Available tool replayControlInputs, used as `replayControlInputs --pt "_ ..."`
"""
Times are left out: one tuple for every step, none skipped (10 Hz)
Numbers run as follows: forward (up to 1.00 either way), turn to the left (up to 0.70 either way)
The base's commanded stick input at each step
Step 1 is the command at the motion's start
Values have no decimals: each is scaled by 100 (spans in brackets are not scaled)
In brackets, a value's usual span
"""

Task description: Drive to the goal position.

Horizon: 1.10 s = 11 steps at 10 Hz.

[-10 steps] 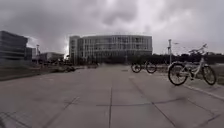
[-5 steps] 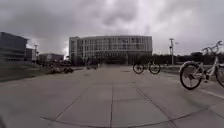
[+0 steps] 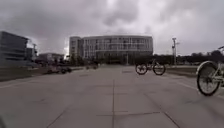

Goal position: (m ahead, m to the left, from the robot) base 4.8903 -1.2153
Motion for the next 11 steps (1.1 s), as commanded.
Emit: replayControlInputs --pt "100 3" --pt "100 2" --pt "100 1" --pt "100 -1" --pt "100 -2" --pt "100 -3" --pt "100 -3" --pt "100 -3" --pt "100 -3" --pt "100 -3" --pt "100 -3"
